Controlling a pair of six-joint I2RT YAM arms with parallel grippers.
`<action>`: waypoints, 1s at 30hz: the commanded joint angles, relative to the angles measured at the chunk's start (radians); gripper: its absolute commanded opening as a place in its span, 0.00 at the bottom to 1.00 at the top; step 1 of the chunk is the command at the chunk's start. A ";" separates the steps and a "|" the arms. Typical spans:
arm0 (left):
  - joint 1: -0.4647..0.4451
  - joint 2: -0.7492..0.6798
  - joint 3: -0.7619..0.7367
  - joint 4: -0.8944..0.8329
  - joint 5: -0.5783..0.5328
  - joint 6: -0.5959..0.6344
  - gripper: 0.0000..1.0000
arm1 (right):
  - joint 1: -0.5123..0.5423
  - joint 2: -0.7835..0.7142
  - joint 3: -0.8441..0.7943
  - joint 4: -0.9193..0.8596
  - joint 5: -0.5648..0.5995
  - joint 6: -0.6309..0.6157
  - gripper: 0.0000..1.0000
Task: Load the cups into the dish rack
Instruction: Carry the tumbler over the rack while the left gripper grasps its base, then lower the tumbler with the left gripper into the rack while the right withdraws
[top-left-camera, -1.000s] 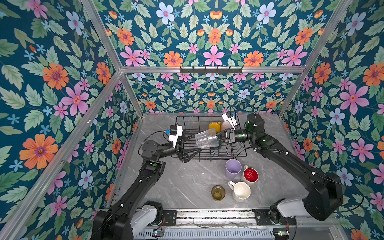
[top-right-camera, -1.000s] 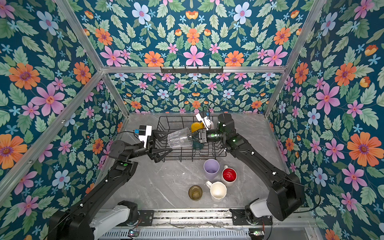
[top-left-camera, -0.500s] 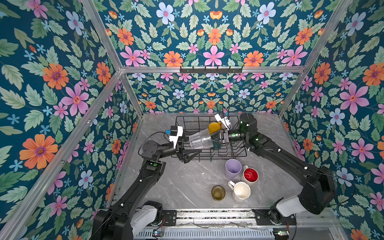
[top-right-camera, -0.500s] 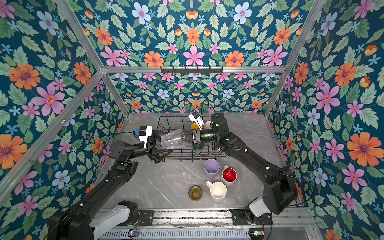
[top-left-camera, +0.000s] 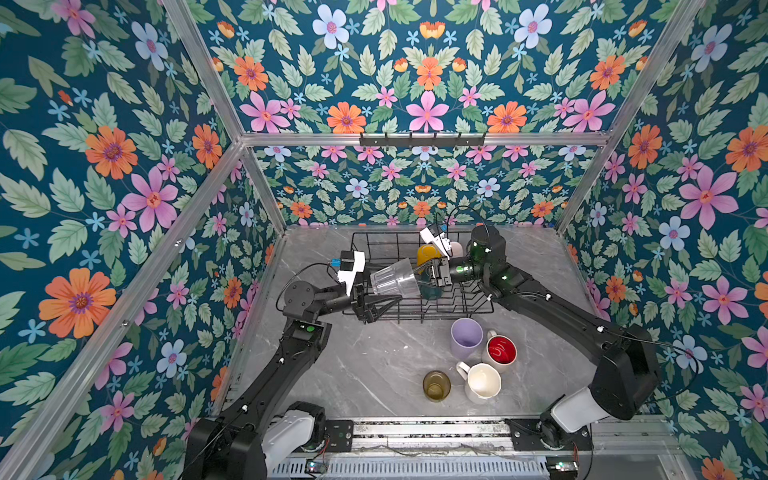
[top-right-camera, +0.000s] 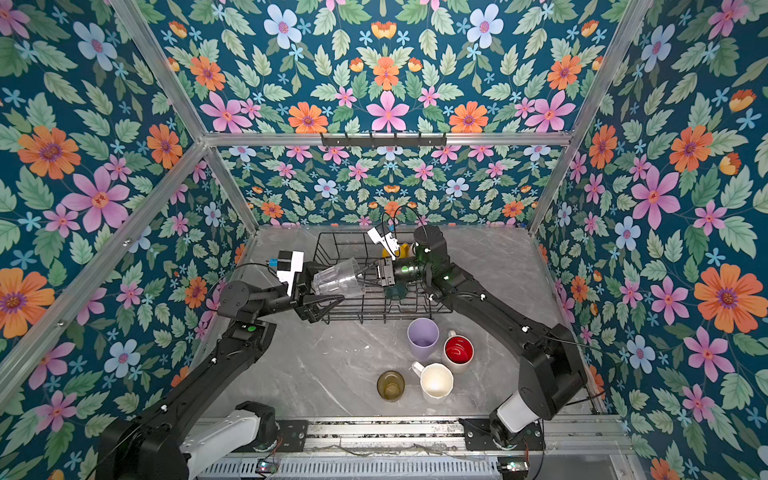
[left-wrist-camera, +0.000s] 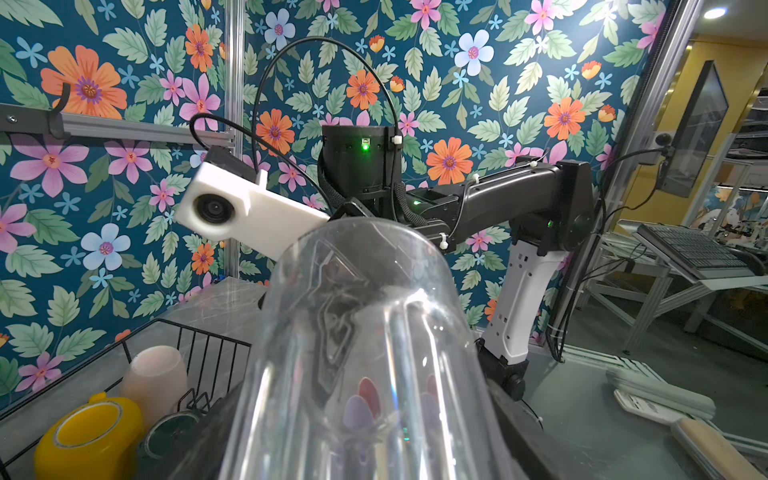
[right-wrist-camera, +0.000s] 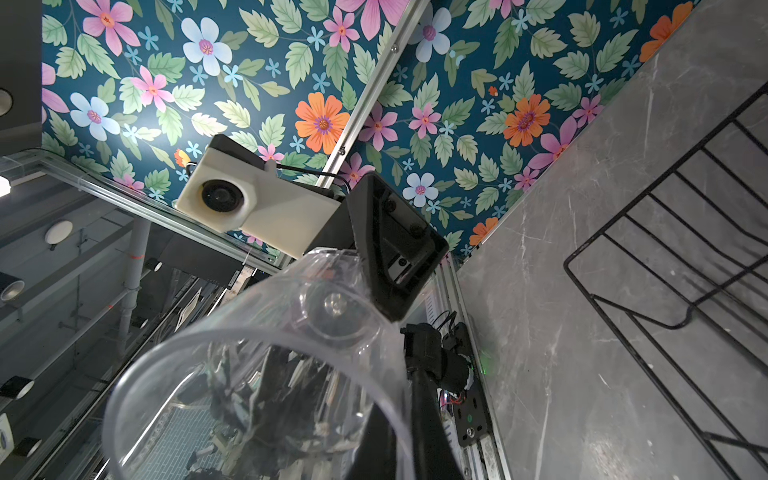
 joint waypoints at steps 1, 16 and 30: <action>-0.001 0.000 0.006 0.046 0.031 -0.002 0.72 | 0.008 0.008 0.011 0.051 0.002 0.011 0.00; -0.001 -0.018 0.012 0.051 0.008 -0.011 0.00 | 0.014 0.005 0.010 0.023 0.020 0.007 0.06; 0.000 -0.089 0.070 -0.230 -0.116 0.154 0.00 | -0.037 -0.066 -0.032 -0.059 0.121 -0.023 0.41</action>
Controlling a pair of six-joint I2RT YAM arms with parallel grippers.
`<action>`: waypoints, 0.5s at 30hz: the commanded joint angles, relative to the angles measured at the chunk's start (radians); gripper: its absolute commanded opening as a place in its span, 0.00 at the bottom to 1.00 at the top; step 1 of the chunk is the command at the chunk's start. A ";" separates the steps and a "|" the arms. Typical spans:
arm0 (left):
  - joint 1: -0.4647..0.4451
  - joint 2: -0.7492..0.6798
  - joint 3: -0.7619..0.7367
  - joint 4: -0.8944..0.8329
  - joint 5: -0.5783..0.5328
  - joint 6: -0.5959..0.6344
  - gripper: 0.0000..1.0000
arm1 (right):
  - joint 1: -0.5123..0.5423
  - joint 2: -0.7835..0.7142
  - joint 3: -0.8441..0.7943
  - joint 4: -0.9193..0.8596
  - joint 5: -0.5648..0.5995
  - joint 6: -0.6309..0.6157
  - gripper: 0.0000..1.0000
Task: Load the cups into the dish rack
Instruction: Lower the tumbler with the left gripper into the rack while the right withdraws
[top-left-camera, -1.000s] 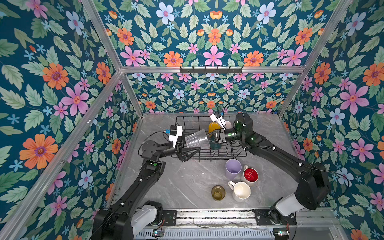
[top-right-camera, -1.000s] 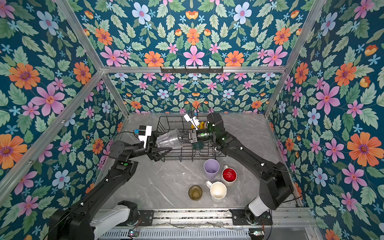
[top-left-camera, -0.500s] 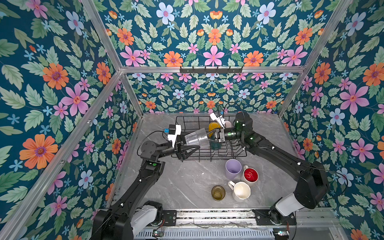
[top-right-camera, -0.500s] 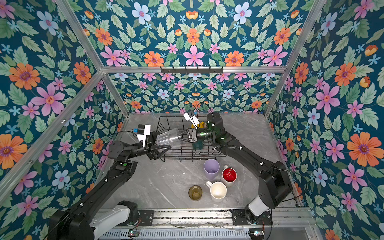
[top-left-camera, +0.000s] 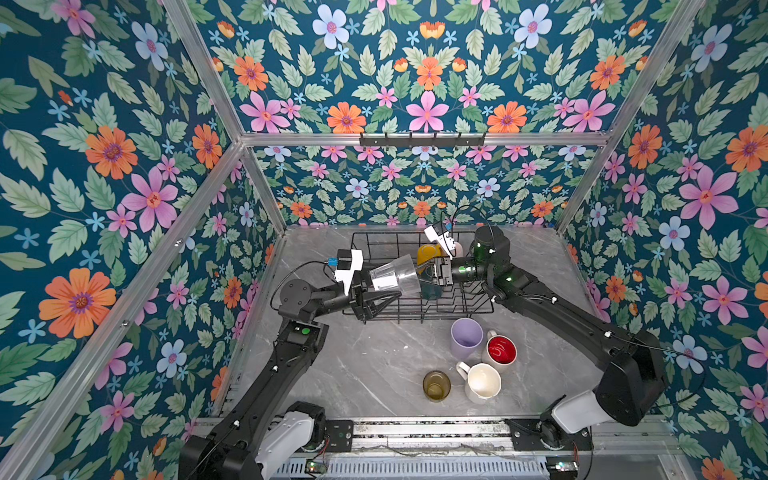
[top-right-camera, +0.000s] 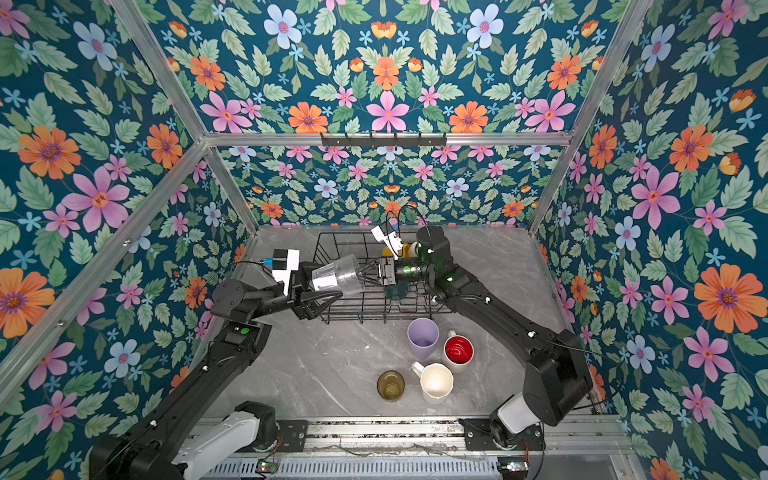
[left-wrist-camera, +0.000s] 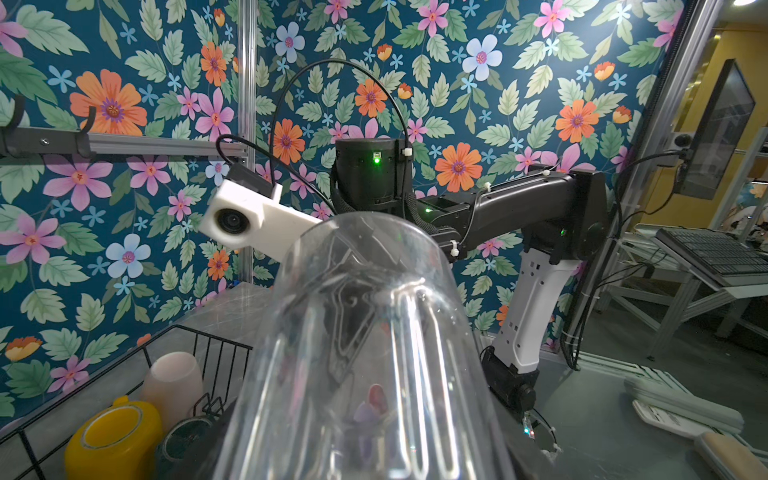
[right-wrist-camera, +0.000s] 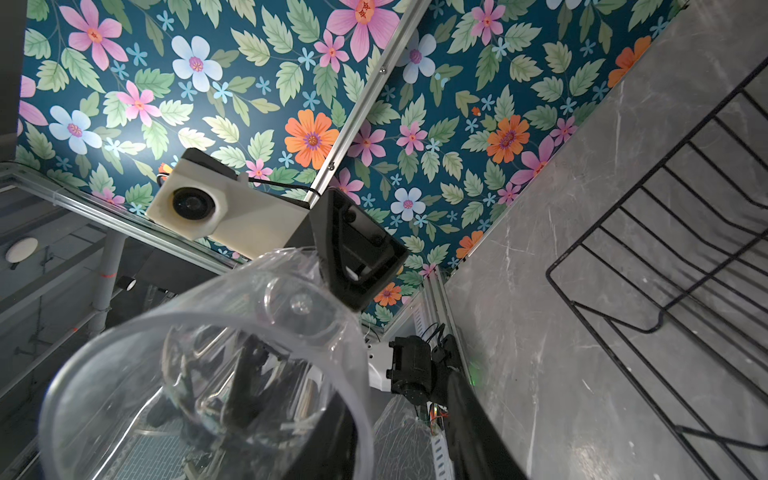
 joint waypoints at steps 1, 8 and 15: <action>0.002 -0.019 0.035 -0.107 -0.074 0.093 0.00 | -0.028 -0.023 -0.018 -0.022 0.051 -0.001 0.44; 0.001 -0.014 0.173 -0.508 -0.316 0.267 0.00 | -0.106 -0.153 -0.093 -0.212 0.253 -0.116 0.63; 0.001 0.073 0.345 -0.809 -0.547 0.321 0.00 | -0.109 -0.330 -0.153 -0.409 0.595 -0.289 0.88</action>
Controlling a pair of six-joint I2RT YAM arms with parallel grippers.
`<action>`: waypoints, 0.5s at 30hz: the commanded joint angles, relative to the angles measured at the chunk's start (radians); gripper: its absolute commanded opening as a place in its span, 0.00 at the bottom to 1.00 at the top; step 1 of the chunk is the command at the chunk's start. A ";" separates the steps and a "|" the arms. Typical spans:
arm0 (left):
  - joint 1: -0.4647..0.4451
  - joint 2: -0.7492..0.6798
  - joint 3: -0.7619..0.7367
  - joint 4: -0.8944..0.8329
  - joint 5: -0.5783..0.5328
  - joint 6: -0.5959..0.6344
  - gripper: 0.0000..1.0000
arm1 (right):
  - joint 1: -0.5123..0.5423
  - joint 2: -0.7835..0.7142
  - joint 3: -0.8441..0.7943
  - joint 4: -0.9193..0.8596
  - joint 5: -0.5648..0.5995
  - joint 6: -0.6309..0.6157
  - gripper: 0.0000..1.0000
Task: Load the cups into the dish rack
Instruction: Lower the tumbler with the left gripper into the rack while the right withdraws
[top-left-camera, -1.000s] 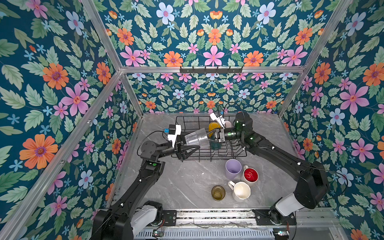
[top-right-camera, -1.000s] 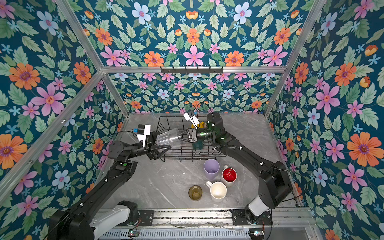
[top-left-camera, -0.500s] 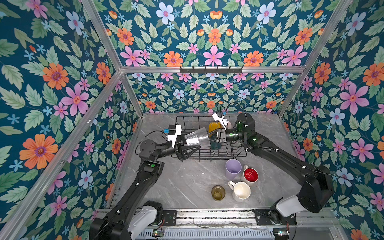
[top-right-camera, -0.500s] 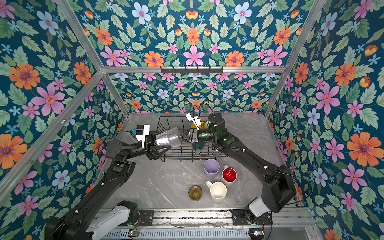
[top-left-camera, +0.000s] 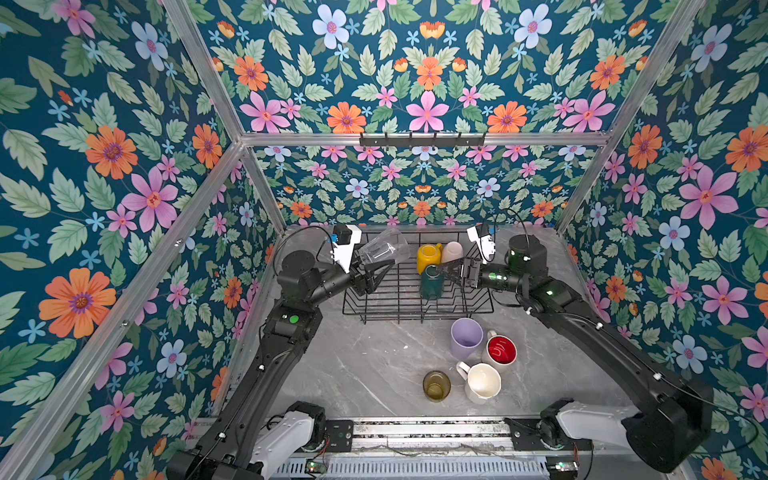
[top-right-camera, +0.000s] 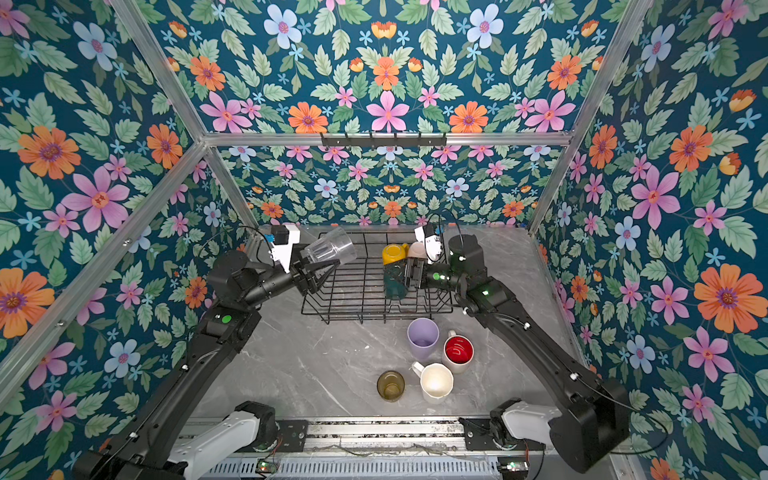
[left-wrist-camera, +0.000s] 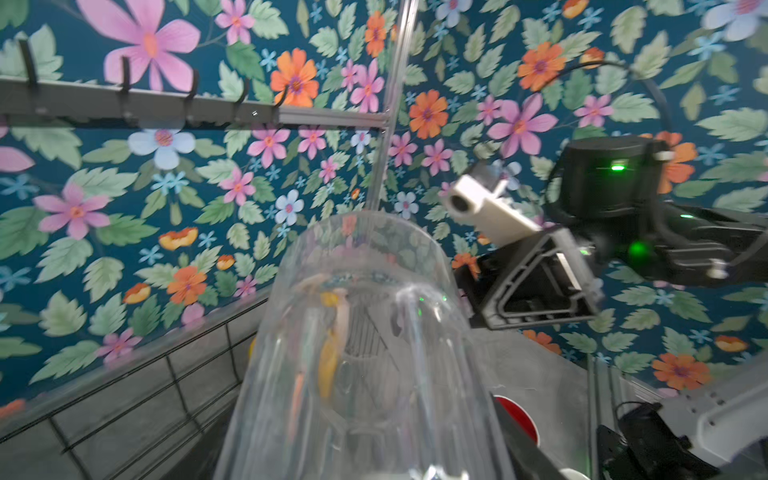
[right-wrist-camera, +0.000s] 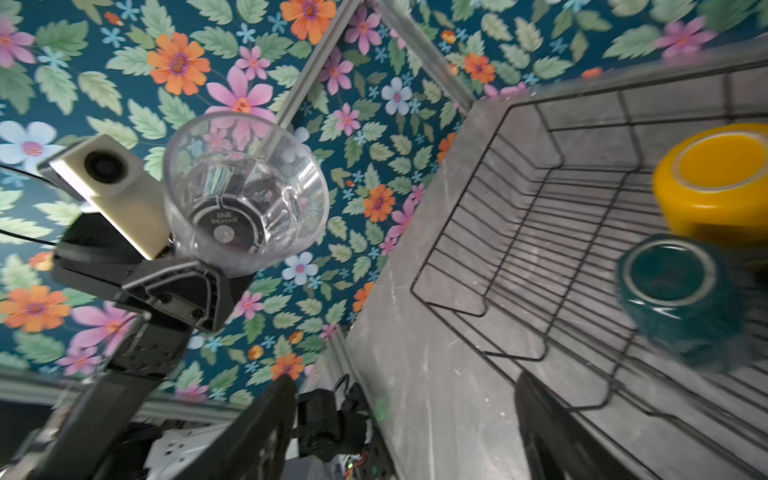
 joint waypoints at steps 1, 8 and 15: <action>0.000 0.049 0.077 -0.188 -0.146 0.044 0.00 | -0.002 -0.059 -0.022 -0.098 0.218 -0.109 0.90; 0.001 0.220 0.282 -0.434 -0.292 0.058 0.00 | -0.004 -0.132 -0.047 -0.125 0.336 -0.157 0.97; -0.015 0.411 0.473 -0.646 -0.451 0.082 0.00 | -0.006 -0.149 -0.066 -0.138 0.355 -0.181 0.98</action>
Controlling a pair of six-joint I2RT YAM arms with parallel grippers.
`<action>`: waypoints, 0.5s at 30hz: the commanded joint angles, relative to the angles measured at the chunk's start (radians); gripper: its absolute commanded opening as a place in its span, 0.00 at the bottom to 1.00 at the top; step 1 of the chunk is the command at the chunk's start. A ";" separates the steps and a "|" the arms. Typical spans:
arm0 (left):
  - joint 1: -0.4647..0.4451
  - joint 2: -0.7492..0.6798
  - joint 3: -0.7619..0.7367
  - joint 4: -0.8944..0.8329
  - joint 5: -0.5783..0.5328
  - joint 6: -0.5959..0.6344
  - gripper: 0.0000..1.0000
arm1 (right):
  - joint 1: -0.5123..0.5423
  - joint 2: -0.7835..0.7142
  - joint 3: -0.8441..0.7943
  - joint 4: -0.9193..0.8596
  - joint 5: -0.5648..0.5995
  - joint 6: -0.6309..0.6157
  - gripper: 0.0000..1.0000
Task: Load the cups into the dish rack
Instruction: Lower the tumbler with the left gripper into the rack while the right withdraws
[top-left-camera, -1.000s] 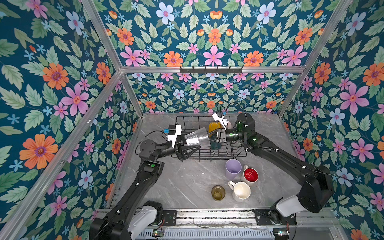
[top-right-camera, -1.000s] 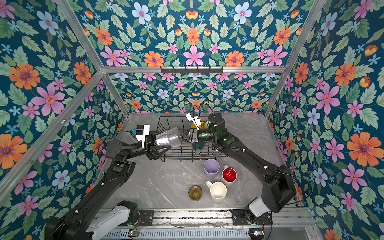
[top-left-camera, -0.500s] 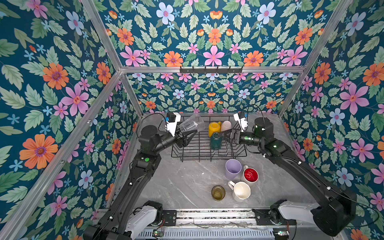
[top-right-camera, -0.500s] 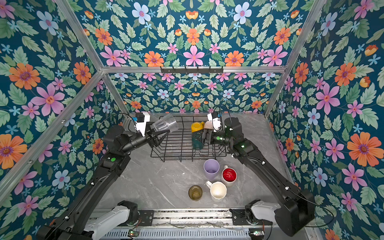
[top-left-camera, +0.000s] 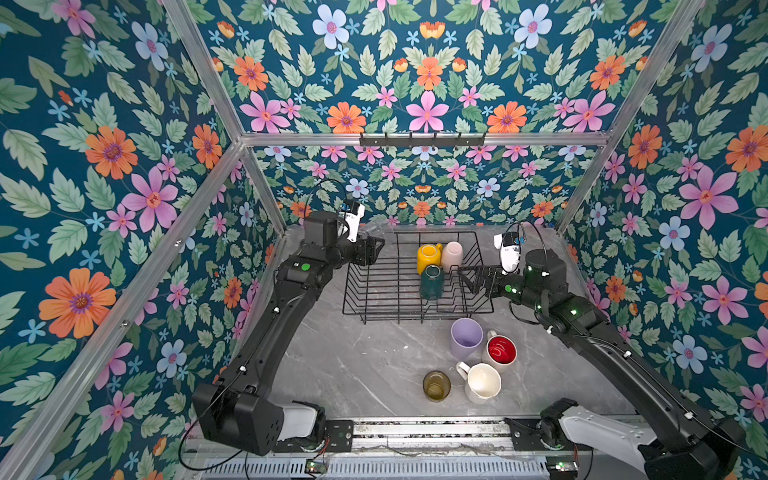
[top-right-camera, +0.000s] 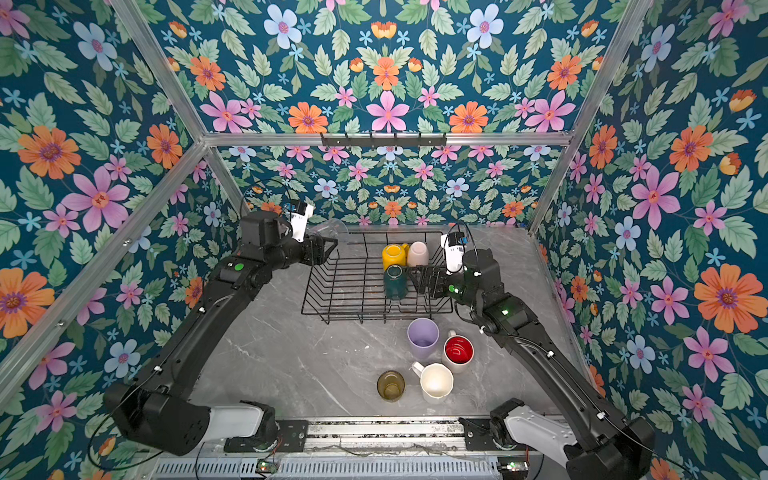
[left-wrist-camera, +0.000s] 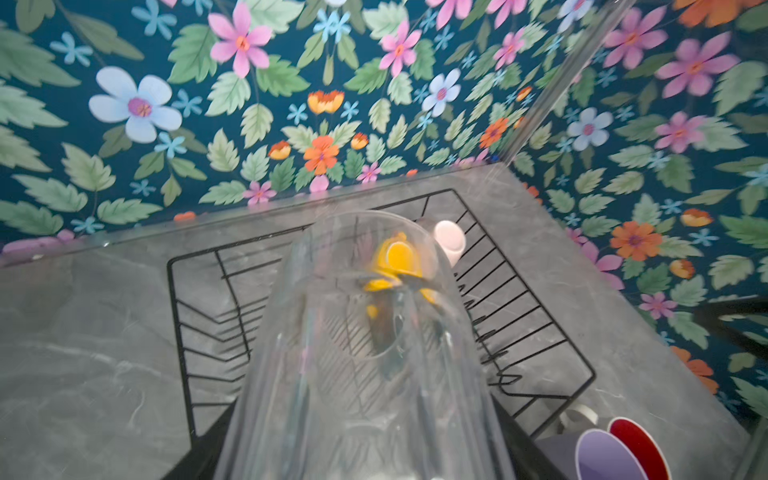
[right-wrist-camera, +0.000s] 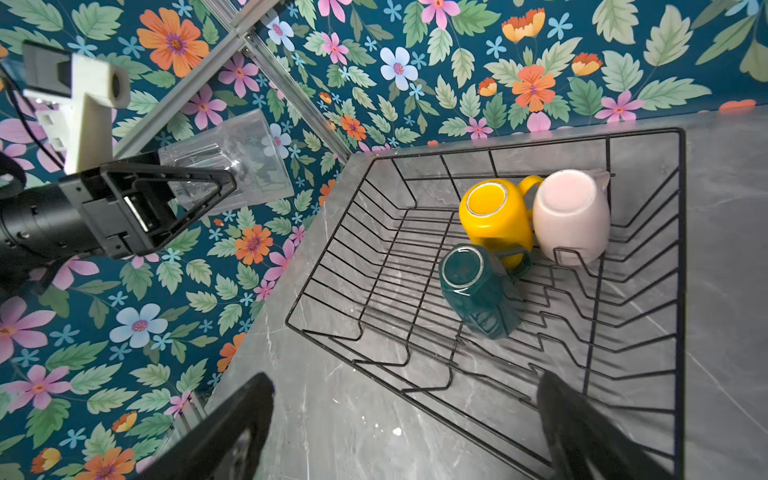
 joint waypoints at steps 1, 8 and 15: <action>-0.011 0.078 0.074 -0.141 -0.121 0.030 0.00 | 0.000 -0.013 -0.007 0.000 0.039 -0.030 0.98; -0.063 0.288 0.246 -0.310 -0.299 0.056 0.00 | 0.000 -0.034 -0.031 -0.012 0.059 -0.053 0.99; -0.092 0.449 0.360 -0.409 -0.381 0.066 0.00 | -0.003 -0.051 -0.059 -0.017 0.059 -0.066 0.99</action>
